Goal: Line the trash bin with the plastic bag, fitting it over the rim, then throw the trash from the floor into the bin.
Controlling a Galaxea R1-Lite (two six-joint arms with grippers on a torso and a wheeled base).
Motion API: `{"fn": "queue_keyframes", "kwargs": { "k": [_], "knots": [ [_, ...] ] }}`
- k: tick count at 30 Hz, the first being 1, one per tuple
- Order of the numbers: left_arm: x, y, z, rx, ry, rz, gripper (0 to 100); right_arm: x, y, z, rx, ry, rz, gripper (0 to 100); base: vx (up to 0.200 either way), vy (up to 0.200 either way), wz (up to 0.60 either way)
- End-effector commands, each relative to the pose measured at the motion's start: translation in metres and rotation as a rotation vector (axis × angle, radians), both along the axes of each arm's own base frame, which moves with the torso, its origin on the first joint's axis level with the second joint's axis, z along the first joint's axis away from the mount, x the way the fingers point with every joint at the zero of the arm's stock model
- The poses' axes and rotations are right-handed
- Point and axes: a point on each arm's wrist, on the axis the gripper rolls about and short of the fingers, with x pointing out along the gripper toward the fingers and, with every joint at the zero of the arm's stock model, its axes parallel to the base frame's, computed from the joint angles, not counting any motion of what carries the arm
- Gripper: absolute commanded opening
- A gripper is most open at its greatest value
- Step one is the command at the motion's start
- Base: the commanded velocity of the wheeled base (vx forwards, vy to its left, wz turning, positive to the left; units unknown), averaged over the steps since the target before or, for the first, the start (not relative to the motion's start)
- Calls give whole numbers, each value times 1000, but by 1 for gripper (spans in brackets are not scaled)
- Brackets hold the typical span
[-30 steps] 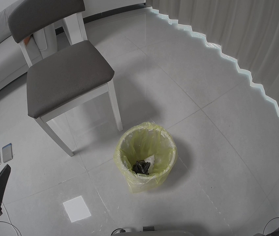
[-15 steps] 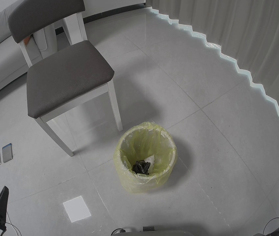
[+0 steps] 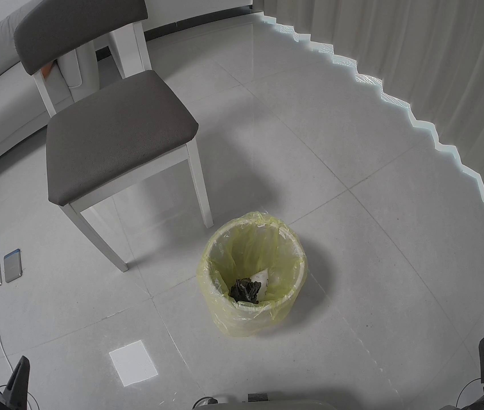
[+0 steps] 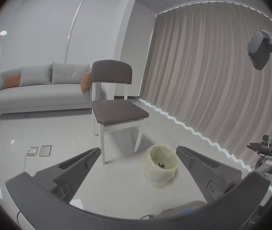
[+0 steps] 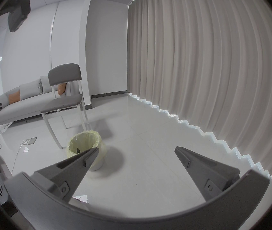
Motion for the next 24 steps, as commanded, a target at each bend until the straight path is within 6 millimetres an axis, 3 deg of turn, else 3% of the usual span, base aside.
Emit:
{"fn": "queue_keyframes", "kwargs": {
  "k": [1, 6, 9, 11, 14, 24],
  "knots": [
    [-5, 1, -11, 1, -25, -31, 100, 1, 0, -5, 3, 17, 9, 100, 0, 0, 0],
    [-3, 2, -13, 5, -41, 13, 100, 1, -1, -5, 28, 14, -25, 100, 0, 0, 0],
    [-1, 4, -18, 18, -26, 112, 100, 1, -1, -5, 43, 13, -43, 100, 0, 0, 0],
    [4, 6, -32, 32, 10, 196, 100, 1, -1, -5, 44, 11, -46, 100, 0, 0, 0],
    [7, 8, -33, 13, -35, 275, 100, 1, -1, -5, 43, 12, -46, 100, 0, 0, 0],
    [8, 8, -35, 40, -30, 296, 100, 1, -1, -5, 58, 7, -54, 100, 0, 0, 0]
  ]
}}
